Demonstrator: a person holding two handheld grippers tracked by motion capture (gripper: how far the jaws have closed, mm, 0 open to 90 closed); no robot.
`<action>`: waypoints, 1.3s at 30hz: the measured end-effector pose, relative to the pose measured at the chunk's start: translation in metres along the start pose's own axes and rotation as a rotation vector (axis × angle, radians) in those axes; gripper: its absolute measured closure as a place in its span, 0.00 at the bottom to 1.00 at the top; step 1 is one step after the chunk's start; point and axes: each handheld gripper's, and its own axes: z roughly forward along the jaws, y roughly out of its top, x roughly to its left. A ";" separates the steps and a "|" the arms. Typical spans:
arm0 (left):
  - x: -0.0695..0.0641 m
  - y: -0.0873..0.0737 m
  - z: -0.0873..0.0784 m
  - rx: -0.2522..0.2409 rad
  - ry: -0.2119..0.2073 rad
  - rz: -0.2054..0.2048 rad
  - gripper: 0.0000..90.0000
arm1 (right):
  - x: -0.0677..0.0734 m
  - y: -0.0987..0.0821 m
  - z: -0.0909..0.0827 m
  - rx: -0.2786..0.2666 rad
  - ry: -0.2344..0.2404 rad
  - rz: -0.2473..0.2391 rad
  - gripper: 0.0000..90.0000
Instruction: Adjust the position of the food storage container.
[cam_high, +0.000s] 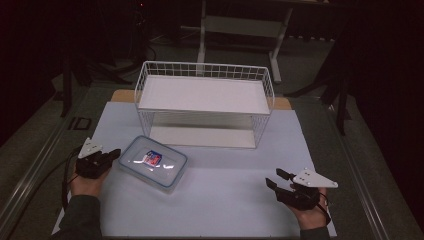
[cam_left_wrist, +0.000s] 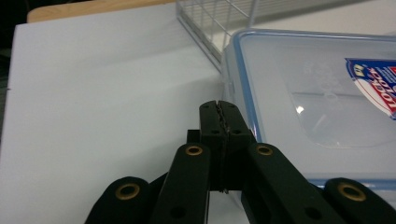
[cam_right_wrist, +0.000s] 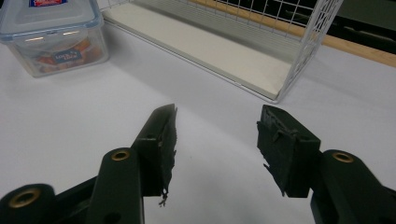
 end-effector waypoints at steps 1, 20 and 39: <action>-0.001 0.000 -0.001 0.004 -0.006 0.004 1.00 | 0.000 0.000 0.000 0.001 0.001 -0.001 0.52; -0.082 0.004 -0.003 0.089 -0.196 0.146 1.00 | 0.005 0.003 0.006 0.005 0.029 -0.011 0.51; -0.120 0.010 0.001 0.076 -0.309 0.204 0.98 | 0.021 0.018 0.033 -0.010 0.111 -0.005 0.49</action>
